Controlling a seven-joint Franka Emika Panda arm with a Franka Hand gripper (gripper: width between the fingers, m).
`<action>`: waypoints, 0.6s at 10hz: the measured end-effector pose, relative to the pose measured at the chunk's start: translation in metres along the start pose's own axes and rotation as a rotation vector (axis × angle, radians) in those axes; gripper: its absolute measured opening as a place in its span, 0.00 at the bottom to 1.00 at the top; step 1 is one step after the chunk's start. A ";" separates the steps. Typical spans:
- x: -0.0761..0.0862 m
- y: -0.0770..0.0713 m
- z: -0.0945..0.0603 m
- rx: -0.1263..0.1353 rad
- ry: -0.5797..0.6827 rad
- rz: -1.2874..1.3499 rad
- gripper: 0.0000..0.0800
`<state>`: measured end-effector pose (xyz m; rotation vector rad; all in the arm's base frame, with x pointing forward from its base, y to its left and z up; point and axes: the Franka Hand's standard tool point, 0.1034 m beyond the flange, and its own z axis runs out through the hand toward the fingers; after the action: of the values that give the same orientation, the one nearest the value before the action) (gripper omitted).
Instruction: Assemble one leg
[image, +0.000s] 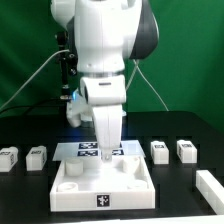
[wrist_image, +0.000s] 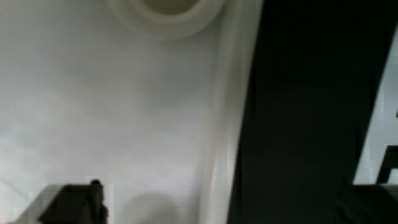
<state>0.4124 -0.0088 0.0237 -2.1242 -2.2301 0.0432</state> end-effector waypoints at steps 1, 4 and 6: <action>0.001 -0.002 0.009 0.004 0.005 0.004 0.81; -0.001 -0.001 0.013 0.007 0.007 0.010 0.81; -0.001 -0.001 0.013 0.008 0.007 0.011 0.47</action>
Offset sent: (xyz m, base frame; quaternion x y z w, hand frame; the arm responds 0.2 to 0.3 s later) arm 0.0000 0.0000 0.0000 0.0000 0.0000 0.0000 1.0000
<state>0.4107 -0.0100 0.0111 -2.1298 -2.2106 0.0446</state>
